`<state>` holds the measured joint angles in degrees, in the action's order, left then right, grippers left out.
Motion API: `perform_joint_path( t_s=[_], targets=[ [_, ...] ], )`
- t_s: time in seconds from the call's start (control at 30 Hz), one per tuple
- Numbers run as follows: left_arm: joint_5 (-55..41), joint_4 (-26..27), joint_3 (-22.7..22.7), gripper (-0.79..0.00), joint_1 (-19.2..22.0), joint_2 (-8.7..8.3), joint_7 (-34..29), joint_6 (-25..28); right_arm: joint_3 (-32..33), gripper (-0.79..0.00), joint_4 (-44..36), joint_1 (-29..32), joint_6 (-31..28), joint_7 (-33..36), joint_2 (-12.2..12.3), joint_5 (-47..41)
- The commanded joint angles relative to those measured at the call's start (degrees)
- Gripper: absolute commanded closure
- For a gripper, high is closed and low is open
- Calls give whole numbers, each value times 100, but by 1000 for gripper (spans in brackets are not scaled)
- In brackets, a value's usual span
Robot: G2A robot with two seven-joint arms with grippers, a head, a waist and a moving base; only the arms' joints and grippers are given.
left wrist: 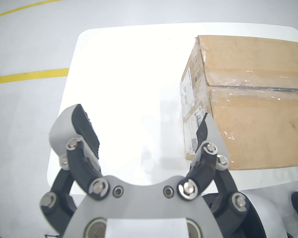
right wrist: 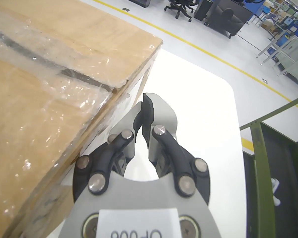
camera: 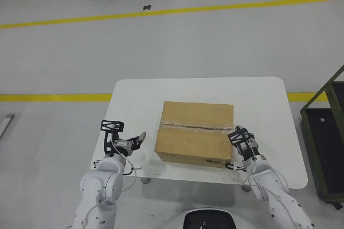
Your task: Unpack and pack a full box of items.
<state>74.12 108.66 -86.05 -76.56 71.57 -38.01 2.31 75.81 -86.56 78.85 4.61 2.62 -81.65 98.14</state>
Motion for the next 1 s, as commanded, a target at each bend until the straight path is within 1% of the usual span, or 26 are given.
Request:
perform_joint_path(
  t_s=[0.0,0.2,0.33,0.4,0.47,0.57,0.7,0.77,0.83,0.97],
  targets=[
    [0,0,0,-785,0,0,0,0,-64,0,104,-87,-62,11,-10,-42],
    [0,0,0,-785,0,0,0,0,-253,0,362,-332,-126,-15,-37,-21],
    [0,6,4,-785,-5,0,26,8,-286,0,416,-426,-31,-89,-49,-27],
    [122,90,75,-785,-19,-9,217,199,-242,0,322,-368,107,-153,-36,103],
    [144,192,176,-785,-12,-13,326,405,-132,0,149,-229,206,-195,-12,187],
    [11,327,406,-785,75,-7,274,711,133,0,-195,67,296,-210,38,243],
    [-170,465,900,-785,315,5,100,1351,534,0,-673,551,345,-203,100,173],
    [-234,470,1153,-785,437,24,31,1455,712,0,-890,786,348,-193,127,145],
    [-374,457,1410,-785,555,55,-48,1424,862,0,-1095,1006,330,-212,148,106],
    [-379,459,1454,-785,576,60,-55,1428,1067,0,-1435,1361,373,-240,179,154]
  ],
)
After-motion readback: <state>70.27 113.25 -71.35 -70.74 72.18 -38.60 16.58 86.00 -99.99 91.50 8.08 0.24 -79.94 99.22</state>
